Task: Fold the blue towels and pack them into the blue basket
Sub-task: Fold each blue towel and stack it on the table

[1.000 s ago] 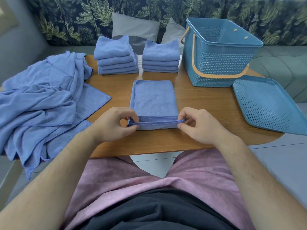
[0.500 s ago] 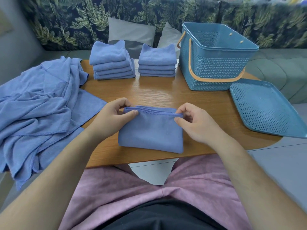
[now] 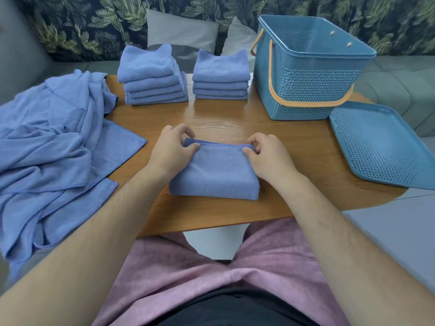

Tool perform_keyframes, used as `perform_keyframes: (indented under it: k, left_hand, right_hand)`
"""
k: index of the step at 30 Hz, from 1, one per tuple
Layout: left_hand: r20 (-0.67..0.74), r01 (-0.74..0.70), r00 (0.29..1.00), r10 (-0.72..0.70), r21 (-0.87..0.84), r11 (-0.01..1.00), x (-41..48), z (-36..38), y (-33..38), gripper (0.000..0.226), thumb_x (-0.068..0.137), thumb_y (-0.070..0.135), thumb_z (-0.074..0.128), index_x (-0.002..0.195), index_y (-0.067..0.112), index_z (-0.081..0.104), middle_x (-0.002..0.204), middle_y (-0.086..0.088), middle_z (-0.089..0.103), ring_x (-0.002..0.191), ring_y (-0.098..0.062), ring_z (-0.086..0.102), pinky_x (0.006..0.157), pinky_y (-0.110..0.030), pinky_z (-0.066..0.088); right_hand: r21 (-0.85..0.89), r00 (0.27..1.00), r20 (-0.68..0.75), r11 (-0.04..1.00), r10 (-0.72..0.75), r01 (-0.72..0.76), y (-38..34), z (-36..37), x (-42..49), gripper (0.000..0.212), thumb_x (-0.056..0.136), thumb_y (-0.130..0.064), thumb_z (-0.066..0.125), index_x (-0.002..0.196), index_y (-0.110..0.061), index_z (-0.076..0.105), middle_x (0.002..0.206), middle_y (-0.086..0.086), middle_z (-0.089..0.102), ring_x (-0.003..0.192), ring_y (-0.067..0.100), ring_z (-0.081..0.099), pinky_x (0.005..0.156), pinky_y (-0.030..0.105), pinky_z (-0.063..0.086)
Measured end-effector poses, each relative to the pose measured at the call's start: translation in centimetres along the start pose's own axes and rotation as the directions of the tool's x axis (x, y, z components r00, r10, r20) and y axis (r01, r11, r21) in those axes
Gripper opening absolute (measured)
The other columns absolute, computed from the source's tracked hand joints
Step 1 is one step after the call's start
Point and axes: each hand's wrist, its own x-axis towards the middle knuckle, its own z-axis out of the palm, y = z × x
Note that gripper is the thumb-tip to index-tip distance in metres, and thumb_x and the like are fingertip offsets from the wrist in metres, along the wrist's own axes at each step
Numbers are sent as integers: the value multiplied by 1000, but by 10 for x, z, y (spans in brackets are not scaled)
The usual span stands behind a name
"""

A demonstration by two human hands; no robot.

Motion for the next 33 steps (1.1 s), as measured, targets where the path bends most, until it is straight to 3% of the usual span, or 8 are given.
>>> perform_keyframes:
  k: [4, 7, 11, 16, 19, 26, 30, 33]
  left_hand:
    - [-134, -240, 953, 271, 212, 947, -22, 2, 24, 23, 95, 28, 58, 114, 20, 67, 114, 1, 60, 104, -21, 60, 86, -40, 50]
    - [34, -454, 890, 454, 145, 879, -44, 15, 39, 37, 95, 25, 45, 123, 12, 67, 128, -3, 65, 120, -23, 57, 98, -36, 44]
    - [217, -298, 945, 243, 275, 914, -55, 27, 18, 64, 97, 46, 17, 156, 28, 34, 164, 6, 28, 153, -14, 19, 124, -38, 12]
    - [45, -78, 997, 68, 316, 946, -73, 28, 1, 66, 95, 64, 21, 154, 39, 36, 167, -4, 20, 155, -26, 13, 125, -47, 15]
    - [-34, 102, 995, -96, 384, 918, -82, 27, -1, 65, 95, 70, 29, 155, 42, 32, 163, -20, 24, 152, -34, 17, 123, -45, 12]
    - [-103, -1, 995, 10, 84, 996, -73, 23, -2, 49, 96, 41, 60, 138, 15, 60, 141, -6, 50, 134, -22, 45, 109, -39, 35]
    - [-136, -63, 989, 50, -96, 993, -60, 20, 3, 40, 96, 18, 63, 135, 10, 61, 138, 1, 49, 125, -4, 46, 99, -1, 27]
    - [-154, -69, 987, 42, -175, 982, -40, 14, 10, 38, 97, 14, 61, 134, 12, 61, 135, 6, 49, 119, 5, 44, 93, 5, 25]
  right_hand:
    - [-214, 967, -168, 964, -193, 155, -23, -6, -16, 36, 102, -30, 49, 135, -22, 57, 128, 5, 56, 119, 30, 54, 95, 44, 47]
    - [-208, 927, -143, 926, -347, 315, -48, 5, -40, 46, 103, -34, 36, 143, -22, 54, 147, 0, 53, 144, 26, 39, 110, 43, 36]
    - [-238, 959, 191, 938, -208, 251, -34, 30, -53, 54, 109, -43, 21, 161, -26, 24, 170, -6, 14, 157, 19, 1, 126, 41, 7]
    - [-218, 988, 156, 976, 12, 23, -9, 31, -62, 64, 104, -59, 23, 162, -35, 10, 170, 7, -9, 155, 27, -16, 125, 43, -4]
    - [-245, 991, 113, 969, 71, -41, -11, 31, -68, 69, 102, -63, 24, 163, -31, 10, 168, 22, 1, 155, 33, -13, 125, 45, -7]
    - [70, 999, 46, 997, 28, -31, -25, 31, -63, 63, 102, -35, 50, 158, -13, 30, 159, 7, 34, 152, 26, 19, 124, 39, 14]
    - [361, 998, 67, 932, -9, -16, -35, 15, -50, 64, 99, -16, 54, 159, -16, 31, 163, -4, 27, 149, 8, 24, 111, 13, 18]
    - [385, 999, 39, 923, -32, 15, -44, 6, -28, 65, 96, -8, 52, 157, -16, 34, 161, -6, 30, 147, 5, 27, 108, 10, 18]
